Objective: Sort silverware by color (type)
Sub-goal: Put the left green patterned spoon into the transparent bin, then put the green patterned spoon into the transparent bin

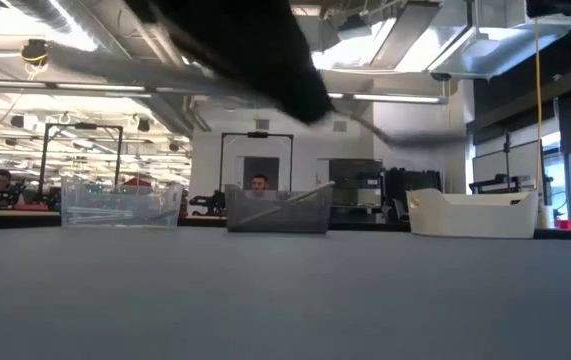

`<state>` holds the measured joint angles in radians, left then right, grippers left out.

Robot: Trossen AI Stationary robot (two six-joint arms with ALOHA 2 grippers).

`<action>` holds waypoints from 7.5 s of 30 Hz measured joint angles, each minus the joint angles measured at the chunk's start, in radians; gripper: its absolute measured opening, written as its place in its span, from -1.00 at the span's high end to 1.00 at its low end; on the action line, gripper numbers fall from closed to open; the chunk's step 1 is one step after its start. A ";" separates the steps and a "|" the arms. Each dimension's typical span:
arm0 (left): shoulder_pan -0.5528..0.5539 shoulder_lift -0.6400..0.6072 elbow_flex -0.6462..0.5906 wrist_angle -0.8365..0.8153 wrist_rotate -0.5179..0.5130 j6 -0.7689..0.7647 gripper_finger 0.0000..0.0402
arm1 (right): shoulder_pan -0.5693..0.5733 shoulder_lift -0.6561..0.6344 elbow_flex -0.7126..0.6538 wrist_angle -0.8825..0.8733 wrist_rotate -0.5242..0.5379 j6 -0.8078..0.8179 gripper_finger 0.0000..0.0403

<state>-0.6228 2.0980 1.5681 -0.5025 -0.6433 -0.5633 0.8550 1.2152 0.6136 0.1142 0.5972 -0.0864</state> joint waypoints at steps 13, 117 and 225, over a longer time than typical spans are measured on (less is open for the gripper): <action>0.076 -0.145 -0.006 -0.365 -0.158 0.023 0.81 | -0.349 -0.001 0.002 -0.008 -0.239 -0.156 0.13; 0.204 -0.939 -1.099 0.799 0.285 0.310 0.45 | 0.144 0.338 0.311 -0.745 -0.520 1.518 0.13; 0.482 -0.677 -1.099 1.453 0.205 0.650 0.91 | -0.886 0.518 0.195 0.675 -0.667 -0.052 0.45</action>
<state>-0.1406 1.4212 0.4692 0.9501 -0.4383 0.0863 -0.0315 1.7332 0.8089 0.7897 -0.0700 -0.1384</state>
